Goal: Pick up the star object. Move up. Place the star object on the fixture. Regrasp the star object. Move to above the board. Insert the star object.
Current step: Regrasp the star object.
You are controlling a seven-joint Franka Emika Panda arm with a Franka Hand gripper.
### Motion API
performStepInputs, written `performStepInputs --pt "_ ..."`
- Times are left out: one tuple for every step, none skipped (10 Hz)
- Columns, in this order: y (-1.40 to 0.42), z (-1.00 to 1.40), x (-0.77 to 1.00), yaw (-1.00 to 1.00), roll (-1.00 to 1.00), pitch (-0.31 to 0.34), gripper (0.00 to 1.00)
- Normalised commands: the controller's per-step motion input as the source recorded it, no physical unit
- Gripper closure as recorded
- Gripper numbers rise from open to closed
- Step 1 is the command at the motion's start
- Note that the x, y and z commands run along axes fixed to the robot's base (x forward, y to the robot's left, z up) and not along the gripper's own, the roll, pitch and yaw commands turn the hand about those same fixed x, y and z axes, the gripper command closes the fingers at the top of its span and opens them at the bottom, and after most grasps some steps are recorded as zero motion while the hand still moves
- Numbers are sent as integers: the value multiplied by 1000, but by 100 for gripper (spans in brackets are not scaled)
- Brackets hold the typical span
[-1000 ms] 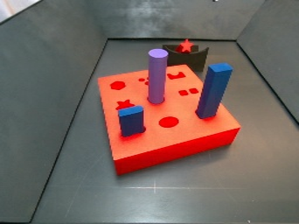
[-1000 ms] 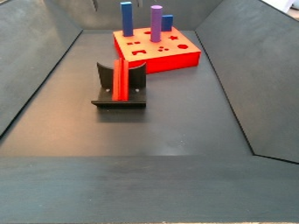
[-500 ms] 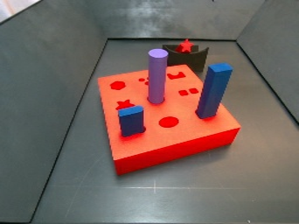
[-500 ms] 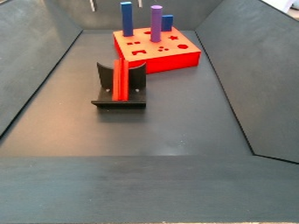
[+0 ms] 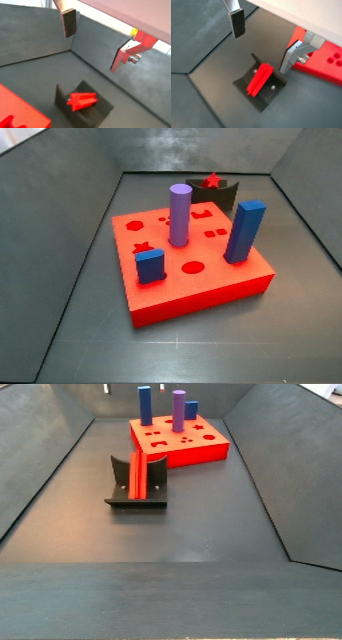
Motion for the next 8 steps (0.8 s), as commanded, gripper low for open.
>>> performStepInputs --pt "-32 -17 78 54 1000 77 0" --pt "-34 -16 94 66 1000 103 0" --pt "-38 -21 104 78 1000 125 0" --pt "-40 -23 113 96 1000 152 0" --pt "-42 -22 115 122 1000 176 0" --pt "-47 -26 115 168 967 203 0" --pt "-48 -25 115 187 787 188 0" --pt "-51 -25 117 204 609 165 0"
